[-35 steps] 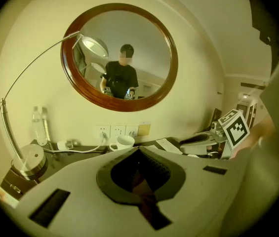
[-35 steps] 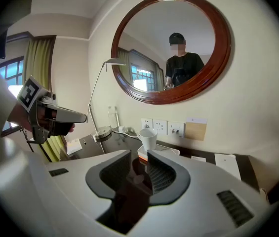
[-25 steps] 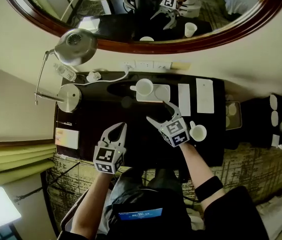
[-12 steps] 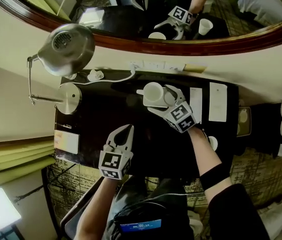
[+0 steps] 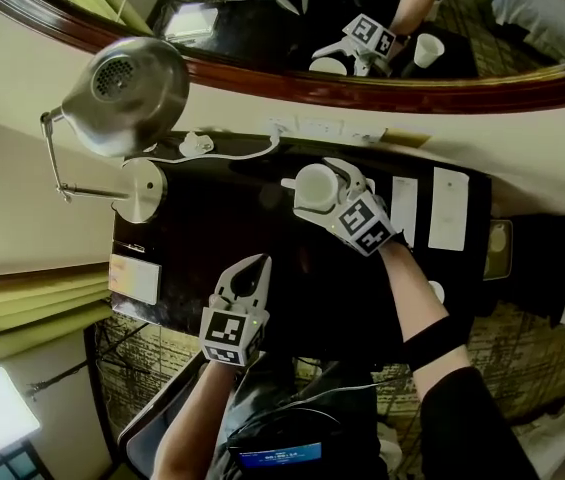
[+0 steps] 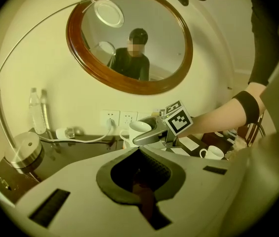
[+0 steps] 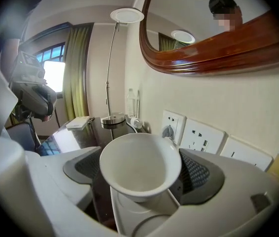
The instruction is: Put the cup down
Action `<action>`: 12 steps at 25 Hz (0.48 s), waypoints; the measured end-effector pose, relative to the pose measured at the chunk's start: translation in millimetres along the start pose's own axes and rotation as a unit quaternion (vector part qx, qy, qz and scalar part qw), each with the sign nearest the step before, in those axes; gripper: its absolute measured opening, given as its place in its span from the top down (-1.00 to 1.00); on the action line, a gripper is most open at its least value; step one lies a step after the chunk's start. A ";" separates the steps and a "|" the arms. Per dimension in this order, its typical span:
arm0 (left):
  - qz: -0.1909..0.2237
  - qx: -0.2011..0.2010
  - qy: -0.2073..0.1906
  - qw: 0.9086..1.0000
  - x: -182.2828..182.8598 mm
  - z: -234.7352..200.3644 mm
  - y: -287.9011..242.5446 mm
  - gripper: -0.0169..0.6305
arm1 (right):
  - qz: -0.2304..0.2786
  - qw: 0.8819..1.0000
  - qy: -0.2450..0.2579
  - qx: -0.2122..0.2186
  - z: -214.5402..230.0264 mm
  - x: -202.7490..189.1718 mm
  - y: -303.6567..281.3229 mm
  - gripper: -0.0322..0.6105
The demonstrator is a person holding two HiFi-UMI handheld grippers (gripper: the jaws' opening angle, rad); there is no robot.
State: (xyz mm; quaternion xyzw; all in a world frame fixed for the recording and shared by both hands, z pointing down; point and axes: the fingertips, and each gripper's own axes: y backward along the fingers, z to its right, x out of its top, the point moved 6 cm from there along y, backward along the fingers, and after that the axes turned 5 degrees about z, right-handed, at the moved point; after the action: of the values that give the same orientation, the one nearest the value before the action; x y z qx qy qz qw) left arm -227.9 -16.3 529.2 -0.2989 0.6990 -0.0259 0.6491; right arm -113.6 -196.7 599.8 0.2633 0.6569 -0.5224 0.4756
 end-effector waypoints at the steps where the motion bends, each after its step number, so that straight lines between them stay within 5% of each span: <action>1: -0.001 -0.001 -0.007 1.000 -2.4 -1.2 0.5 0.95 | -0.002 1.000 0.003 0.002 -0.2 -0.3 -1.6 -0.73; 5: -0.004 0.002 0.001 1.000 -1.9 -0.9 2.9 0.95 | -0.006 1.000 0.007 -0.001 1.3 -1.5 -5.4 -0.50; 12: -0.010 0.016 0.020 1.000 -0.9 3.9 9.8 0.95 | 0.000 1.000 0.001 -0.026 1.5 -1.4 -3.6 -0.47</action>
State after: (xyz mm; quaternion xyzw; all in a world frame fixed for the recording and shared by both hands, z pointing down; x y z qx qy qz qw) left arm -228.1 -6.4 525.2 -0.2950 0.7085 -0.0499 0.6391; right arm -115.5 -199.1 602.6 0.2516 0.6705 -0.5047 0.4820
